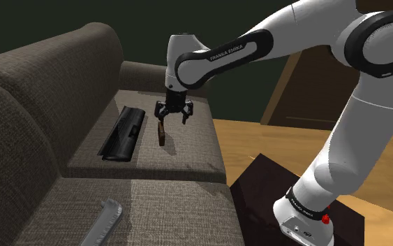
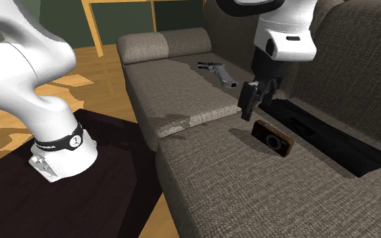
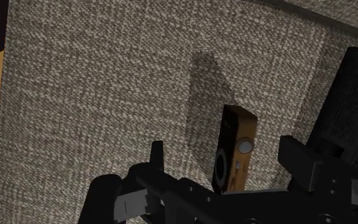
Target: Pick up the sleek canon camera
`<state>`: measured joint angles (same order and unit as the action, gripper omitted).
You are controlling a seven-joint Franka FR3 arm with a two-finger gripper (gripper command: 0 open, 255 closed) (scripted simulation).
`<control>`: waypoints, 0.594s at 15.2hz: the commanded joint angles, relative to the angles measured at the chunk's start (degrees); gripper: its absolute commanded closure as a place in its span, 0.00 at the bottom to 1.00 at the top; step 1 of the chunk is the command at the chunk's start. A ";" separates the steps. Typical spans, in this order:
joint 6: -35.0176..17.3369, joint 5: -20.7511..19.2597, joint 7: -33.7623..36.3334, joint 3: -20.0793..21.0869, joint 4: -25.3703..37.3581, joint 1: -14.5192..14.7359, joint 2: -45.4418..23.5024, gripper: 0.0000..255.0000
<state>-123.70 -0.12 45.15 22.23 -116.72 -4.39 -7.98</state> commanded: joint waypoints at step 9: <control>-2.93 -6.34 10.49 -2.60 11.07 3.13 -15.28 0.00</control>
<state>-126.01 -6.26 55.40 19.71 -105.48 -1.39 -22.81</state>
